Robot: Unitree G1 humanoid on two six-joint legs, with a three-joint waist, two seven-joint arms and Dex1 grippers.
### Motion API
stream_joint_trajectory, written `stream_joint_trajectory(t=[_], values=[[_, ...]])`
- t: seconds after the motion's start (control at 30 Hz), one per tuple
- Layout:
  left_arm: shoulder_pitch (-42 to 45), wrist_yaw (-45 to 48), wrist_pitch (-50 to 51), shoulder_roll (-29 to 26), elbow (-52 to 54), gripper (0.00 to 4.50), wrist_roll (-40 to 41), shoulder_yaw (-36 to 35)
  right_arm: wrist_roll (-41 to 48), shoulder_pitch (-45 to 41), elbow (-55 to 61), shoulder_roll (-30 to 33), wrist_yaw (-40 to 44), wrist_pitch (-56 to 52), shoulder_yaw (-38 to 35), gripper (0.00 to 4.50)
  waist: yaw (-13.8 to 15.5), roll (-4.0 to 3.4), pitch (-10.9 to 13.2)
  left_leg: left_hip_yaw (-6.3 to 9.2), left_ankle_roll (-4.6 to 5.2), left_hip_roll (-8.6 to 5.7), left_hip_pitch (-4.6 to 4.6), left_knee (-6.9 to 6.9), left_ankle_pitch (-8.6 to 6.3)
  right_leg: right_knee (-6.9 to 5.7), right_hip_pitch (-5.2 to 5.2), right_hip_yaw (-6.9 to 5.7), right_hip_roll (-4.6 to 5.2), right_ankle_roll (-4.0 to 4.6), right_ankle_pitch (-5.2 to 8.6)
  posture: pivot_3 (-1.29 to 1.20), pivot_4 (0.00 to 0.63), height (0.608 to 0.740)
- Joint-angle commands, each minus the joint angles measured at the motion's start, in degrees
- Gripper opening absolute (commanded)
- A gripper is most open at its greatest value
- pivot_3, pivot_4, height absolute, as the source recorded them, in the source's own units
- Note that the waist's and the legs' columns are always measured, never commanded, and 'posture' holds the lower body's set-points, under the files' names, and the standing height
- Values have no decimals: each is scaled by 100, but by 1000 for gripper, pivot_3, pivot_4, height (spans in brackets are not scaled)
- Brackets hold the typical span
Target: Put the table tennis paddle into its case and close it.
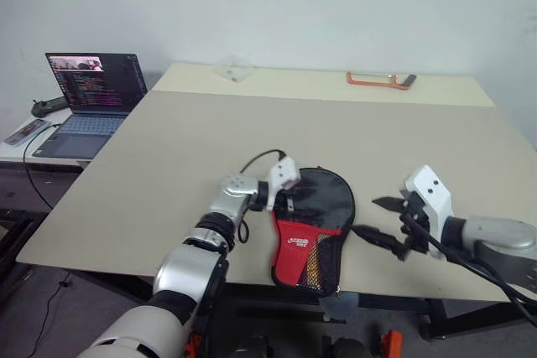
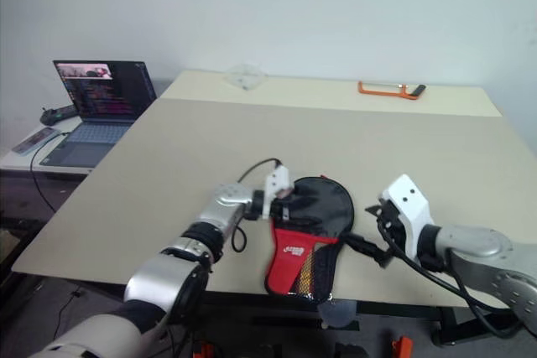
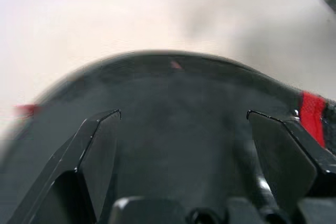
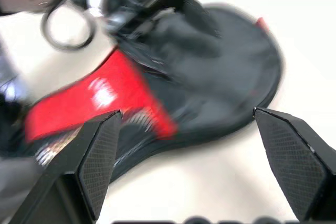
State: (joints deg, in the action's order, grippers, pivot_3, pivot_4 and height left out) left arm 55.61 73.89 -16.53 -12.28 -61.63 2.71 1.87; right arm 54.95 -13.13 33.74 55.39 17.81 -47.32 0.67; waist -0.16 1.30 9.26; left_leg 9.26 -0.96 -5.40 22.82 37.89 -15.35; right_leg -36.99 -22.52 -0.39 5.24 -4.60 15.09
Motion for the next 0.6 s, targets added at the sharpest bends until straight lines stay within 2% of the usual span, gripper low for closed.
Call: stream_joint_trajectory(t=[0.03, 0.13, 0.33, 0.47, 0.6], values=[[-580, 282, 735, -678, 1581, 4206, 598, -362, -1018, -528, -725, -471, 607, 894, 299, 4374, -44, -5, 2, -2, -6, 0, 5, 0, 3, 0, -5, 0, 2, 1, 0, 0, 150, 740], [-1433, -58, 1344, -1165, 2855, 4206, 746, -499, -1639, -916, -1643, -806, 1206, 1492, 395, 4374, -176, -20, 8, -10, -12, -1, 2, -14, -2, 7, -13, 9, 5, 4, 1, 0, 150, 740], [-2873, -705, 2336, -1649, 4934, 4206, 1175, -793, -2382, -1523, -3195, -1184, 2131, 2126, 396, 4374, -74, -37, 37, -1, -14, -1, 7, -4, -2, 2, -17, 7, 5, 13, -1, 0, 150, 740], [-3361, -979, 2391, -1917, 5189, 4206, 1230, -920, -2650, -1781, -3461, -1246, 2484, 2102, 361, 4374, -17, -61, 50, -3, -17, 2, 3, -6, 0, -2, -17, 10, 4, 24, -8, 0, 150, 740], [-3367, -1332, 2306, -1829, 5102, 4206, 1205, -867, -2860, -1841, -3579, -1187, 2730, 2021, 318, 4374, -2, -66, 50, -4, -19, 3, 4, -6, 1, -1, -19, 10, 4, 26, -9, 0, 150, 740]])
